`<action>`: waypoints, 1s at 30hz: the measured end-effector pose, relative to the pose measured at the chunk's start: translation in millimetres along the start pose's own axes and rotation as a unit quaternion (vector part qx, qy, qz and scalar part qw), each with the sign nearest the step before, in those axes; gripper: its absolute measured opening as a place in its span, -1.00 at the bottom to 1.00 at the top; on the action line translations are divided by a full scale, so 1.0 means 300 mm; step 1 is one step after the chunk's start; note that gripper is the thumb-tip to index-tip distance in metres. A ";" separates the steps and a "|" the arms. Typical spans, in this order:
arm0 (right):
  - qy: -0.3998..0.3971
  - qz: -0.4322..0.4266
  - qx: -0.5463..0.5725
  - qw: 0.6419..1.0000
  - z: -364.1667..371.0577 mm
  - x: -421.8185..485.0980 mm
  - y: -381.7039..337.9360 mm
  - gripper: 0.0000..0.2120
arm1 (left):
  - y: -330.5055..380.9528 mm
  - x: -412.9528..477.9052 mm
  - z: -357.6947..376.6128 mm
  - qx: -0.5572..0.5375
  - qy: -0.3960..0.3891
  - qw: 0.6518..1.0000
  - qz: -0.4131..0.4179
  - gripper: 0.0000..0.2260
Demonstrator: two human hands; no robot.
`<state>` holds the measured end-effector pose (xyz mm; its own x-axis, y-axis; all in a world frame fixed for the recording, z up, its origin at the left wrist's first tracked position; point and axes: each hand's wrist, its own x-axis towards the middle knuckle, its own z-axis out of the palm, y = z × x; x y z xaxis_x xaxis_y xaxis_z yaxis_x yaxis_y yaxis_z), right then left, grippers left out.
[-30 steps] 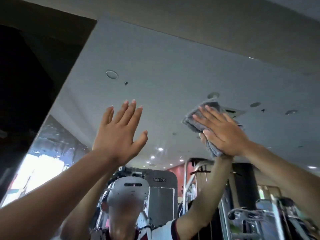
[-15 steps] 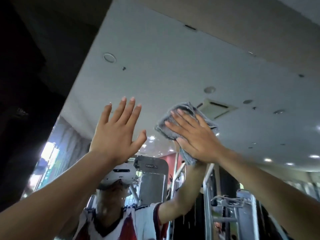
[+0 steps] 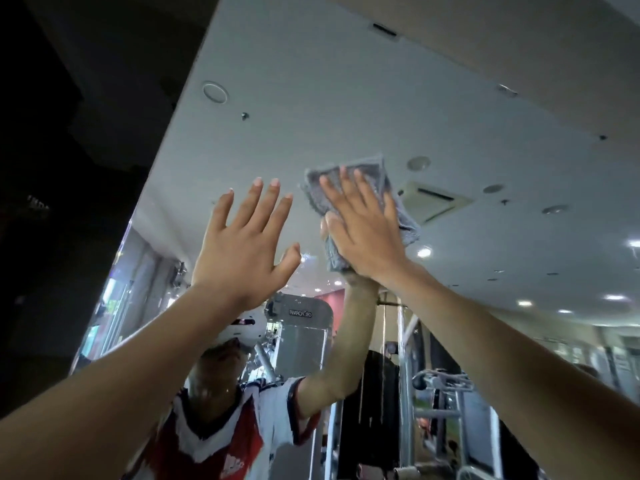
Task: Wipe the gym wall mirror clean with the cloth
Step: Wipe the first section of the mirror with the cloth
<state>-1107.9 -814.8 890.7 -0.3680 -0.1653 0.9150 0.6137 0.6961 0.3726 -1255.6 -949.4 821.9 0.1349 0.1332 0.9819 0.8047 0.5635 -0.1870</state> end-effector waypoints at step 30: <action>-0.024 -0.099 -0.048 0.994 0.036 -0.405 0.266 -0.48 | 0.062 -0.223 0.012 0.002 0.015 0.999 0.037 -0.44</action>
<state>-1021.7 -731.4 807.5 -0.5193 -0.2580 0.8147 0.5885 0.5833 0.5599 -1251.6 -944.9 752.6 0.2111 0.1504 0.9658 0.7898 0.5559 -0.2592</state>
